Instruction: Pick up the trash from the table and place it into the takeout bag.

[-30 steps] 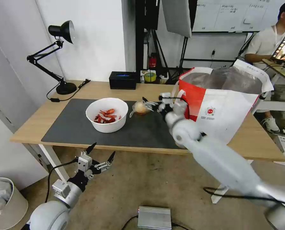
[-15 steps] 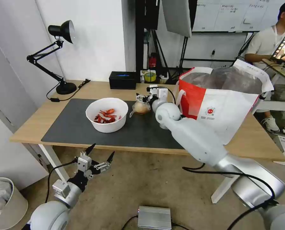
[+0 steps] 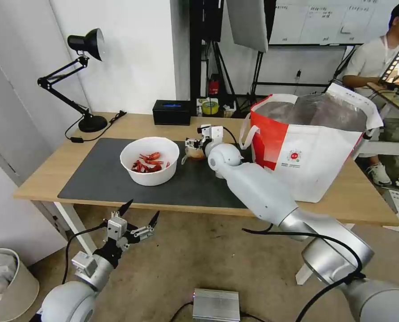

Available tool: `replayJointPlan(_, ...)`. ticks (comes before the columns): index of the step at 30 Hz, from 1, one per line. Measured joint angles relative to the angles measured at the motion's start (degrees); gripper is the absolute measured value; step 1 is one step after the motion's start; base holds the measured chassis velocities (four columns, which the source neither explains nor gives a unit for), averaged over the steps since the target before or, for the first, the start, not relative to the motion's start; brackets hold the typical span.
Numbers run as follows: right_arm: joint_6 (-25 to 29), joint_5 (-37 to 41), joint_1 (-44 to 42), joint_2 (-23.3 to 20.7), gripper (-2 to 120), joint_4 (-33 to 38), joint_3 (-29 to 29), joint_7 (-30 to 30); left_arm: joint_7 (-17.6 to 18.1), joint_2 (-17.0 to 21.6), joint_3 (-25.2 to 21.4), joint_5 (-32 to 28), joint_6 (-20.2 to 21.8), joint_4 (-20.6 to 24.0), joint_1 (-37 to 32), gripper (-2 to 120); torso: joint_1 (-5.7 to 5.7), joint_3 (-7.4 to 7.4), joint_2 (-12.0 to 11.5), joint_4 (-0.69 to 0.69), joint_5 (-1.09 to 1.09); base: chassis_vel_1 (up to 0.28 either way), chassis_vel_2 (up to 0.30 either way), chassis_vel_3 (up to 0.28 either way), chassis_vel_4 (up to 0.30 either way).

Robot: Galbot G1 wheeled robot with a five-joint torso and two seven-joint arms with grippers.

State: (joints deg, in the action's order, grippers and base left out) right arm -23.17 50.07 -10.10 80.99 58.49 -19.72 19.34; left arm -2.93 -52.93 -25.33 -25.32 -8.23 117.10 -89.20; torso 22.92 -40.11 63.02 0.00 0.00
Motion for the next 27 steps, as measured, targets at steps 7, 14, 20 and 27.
replayJointPlan(7, -0.6, -1.3, -0.4, 1.6, 100, -1.9, 0.7, -0.6, 0.0, -0.2, 0.0, 0.0, -0.1, 0.0, -0.1, 100, 0.00, 0.00, 0.0, 0.01, 0.00, 0.000, 0.000, 0.000, 0.000)
replayJointPlan(14, -2.0, -0.5, -0.3, 1.8, 84, -2.3, 0.9, 1.1, 0.0, -0.2, -0.1, 0.0, -0.4, 0.0, -0.3, 100, 0.00, 0.00, 0.0, 0.00, 0.00, 0.000, 0.000, 0.000, 0.000)
replayJointPlan(20, -2.4, -0.8, -0.8, 1.0, 59, -1.3, 0.6, 1.7, -0.1, -0.2, 0.2, 0.0, -0.4, 0.4, -0.4, 100, 0.00, 0.00, 0.0, 0.00, 0.01, 0.000, 0.000, 0.000, 0.000)
replayJointPlan(27, -3.0, 0.1, -1.5, 0.1, 34, 0.7, 0.2, 2.4, -0.1, -0.2, 0.2, -0.5, -0.4, 0.5, -0.7, 100, 0.00, 0.00, 0.0, 0.00, 0.00, 0.000, 0.000, 0.000, 0.000)
